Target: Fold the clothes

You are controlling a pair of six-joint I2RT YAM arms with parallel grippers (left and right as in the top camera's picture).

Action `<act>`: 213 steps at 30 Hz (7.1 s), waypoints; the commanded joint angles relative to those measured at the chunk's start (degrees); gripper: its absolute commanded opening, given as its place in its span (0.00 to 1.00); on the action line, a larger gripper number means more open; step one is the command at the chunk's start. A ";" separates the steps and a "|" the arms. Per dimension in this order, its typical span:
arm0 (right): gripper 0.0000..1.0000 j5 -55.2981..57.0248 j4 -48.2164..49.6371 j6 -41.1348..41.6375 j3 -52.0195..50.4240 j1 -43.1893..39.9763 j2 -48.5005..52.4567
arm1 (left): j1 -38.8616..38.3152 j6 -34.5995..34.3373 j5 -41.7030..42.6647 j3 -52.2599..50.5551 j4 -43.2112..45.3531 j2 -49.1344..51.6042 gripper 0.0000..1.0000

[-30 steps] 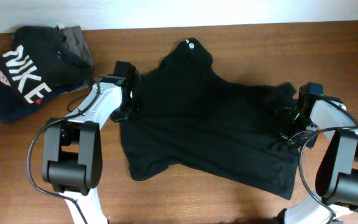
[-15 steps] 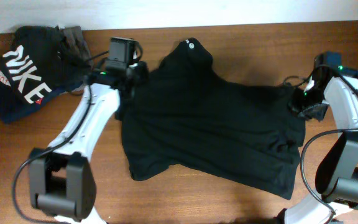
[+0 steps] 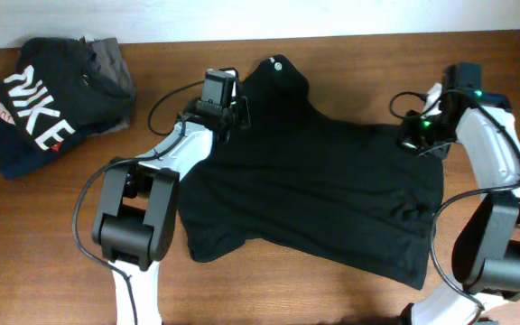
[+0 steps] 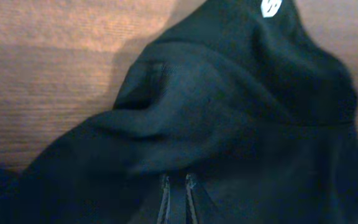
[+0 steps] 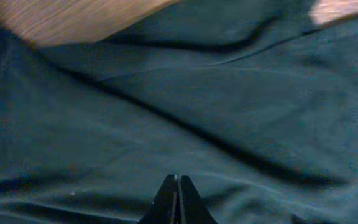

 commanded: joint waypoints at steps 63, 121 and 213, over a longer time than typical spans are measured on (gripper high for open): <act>0.04 -9.97 25.88 2.58 6.78 -0.81 16.65 | 8.98 1.64 -6.73 0.11 1.44 -0.72 0.28; 0.04 9.66 31.23 -0.42 7.28 -3.65 28.26 | 4.02 10.43 -8.26 0.09 10.32 5.95 0.35; 0.99 15.39 -42.32 11.47 16.74 5.53 -35.87 | 3.04 -0.44 10.12 -43.89 -40.00 -41.86 0.83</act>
